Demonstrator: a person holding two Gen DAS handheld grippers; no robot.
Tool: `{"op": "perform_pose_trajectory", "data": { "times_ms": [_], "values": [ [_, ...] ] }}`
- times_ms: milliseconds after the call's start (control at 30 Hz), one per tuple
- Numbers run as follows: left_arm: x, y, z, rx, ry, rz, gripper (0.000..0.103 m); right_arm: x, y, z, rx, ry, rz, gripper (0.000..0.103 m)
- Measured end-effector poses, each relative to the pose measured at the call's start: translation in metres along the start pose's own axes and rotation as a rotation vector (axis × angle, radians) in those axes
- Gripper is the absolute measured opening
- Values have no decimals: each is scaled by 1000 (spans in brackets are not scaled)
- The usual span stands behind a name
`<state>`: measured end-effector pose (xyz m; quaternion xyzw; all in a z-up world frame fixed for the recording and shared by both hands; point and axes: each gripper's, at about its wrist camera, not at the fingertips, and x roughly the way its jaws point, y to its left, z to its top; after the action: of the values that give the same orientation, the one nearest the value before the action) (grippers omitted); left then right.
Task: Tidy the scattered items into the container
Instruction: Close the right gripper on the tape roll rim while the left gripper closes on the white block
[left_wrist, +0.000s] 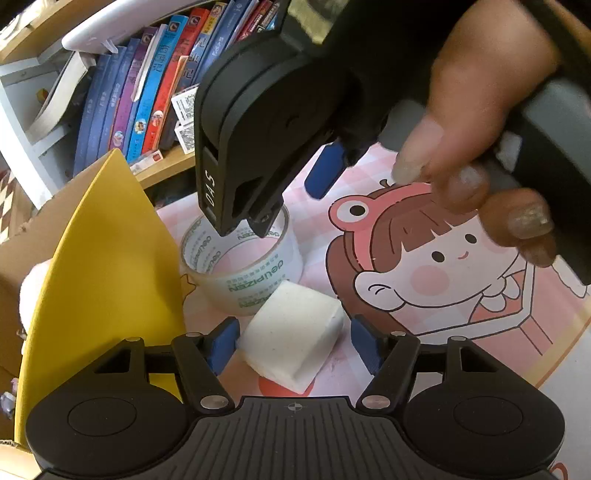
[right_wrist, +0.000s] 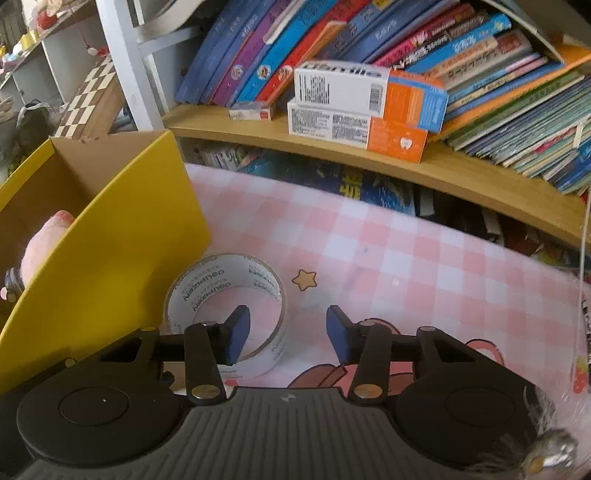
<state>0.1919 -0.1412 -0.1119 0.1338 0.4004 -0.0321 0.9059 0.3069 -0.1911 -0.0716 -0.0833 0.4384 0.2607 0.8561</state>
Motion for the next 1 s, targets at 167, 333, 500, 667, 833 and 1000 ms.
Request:
{"op": "perform_pose_trajectory", "data": {
  "times_ms": [167,333,500,667,833,1000],
  "values": [
    [1,3,-1,-5,-2,-13,68,8,-2,0,11,24,6,34],
    [0,4,-2,-10,-2,-14,68,9,-5,-1,30,31,29,26],
    [7,-17,-2,-27,8,-19,68,4,-6,-2,33,27,38,11],
    [-6,-11,-6,-36,12,-39,65,-6,-11,-5,51,9,37,9],
    [-17,-6,-11,-26,1,-52,53,-18,-16,-9,65,-8,27,8],
    [-20,7,-9,-5,-6,-95,43,-30,-20,-15,79,-21,19,7]
  ]
}}
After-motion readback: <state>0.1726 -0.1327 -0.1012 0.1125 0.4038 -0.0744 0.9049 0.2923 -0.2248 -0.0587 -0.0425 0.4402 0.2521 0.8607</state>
